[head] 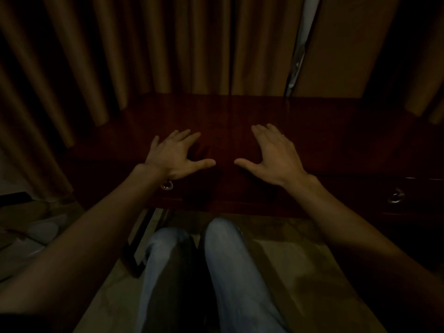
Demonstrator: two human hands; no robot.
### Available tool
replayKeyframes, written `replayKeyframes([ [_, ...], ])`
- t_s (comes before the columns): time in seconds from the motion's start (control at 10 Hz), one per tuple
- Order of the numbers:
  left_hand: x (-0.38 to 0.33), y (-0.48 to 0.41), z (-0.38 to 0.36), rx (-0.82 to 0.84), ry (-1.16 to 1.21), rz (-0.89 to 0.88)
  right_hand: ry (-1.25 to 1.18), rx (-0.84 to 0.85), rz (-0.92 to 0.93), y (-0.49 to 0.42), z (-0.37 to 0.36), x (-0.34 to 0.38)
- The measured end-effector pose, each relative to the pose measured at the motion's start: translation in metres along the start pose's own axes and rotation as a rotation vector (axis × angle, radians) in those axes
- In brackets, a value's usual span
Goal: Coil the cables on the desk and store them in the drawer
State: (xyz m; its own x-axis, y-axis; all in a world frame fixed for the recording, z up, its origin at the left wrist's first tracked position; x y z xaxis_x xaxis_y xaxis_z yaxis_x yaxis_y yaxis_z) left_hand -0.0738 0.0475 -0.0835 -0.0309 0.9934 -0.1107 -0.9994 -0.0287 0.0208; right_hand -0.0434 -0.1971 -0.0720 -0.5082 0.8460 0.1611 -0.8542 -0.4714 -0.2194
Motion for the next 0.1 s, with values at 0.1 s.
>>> replayKeyframes([
  [0.1,-0.0016,-0.0006,0.0201,-0.014,-0.003,0.004,-0.026,0.058,-0.025,-0.0051,0.0164,0.0018],
])
Point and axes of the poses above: each hand's wrist, its own y-axis away from the middle knuckle, its own z-axis out of the back of the hand, x = y × z, the point moved 6 cm from there along -y, towards the middle knuckle, and after that the axes turned 9 degrees about x, right-handed, at the moved point
